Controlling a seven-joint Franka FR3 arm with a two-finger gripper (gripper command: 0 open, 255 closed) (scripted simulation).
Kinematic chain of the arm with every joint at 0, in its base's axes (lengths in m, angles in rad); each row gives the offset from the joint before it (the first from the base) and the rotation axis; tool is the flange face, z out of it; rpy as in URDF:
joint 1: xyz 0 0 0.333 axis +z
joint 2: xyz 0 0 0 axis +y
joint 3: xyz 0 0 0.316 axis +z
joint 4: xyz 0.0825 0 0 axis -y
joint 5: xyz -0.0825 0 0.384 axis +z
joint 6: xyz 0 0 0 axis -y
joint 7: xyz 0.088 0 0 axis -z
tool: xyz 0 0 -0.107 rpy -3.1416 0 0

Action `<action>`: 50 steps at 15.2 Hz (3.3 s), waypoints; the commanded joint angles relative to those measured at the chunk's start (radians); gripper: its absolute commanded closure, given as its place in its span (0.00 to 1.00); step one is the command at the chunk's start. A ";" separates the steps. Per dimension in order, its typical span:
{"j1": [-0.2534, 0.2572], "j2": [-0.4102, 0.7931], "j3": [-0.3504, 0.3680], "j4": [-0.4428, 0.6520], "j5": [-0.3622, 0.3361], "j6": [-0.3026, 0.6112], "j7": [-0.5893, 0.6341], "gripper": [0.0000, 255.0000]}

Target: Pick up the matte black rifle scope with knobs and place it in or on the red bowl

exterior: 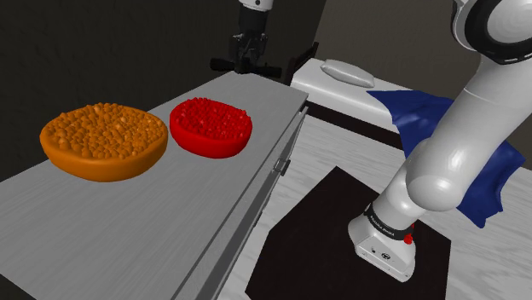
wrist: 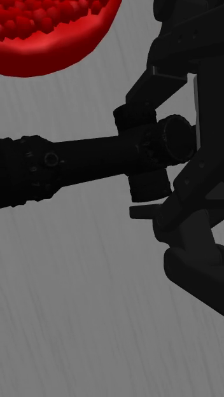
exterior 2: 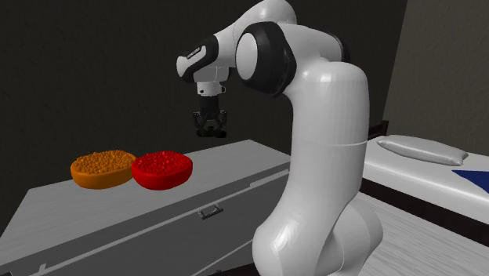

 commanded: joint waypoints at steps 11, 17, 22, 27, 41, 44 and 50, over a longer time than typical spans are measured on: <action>0.048 -0.028 0.043 0.070 0.000 -0.099 0.089 1.00; 0.118 -0.048 0.111 0.043 -0.001 -0.095 0.227 1.00; 0.178 -0.037 0.169 0.054 -0.007 -0.098 0.347 1.00; 0.198 -0.032 0.187 0.019 -0.010 -0.059 0.385 1.00; 0.197 -0.033 0.187 -0.113 -0.011 0.072 0.388 1.00; 0.197 -0.033 0.187 -0.113 -0.011 0.072 0.388 1.00; 0.197 -0.033 0.187 -0.113 -0.011 0.072 0.388 0.00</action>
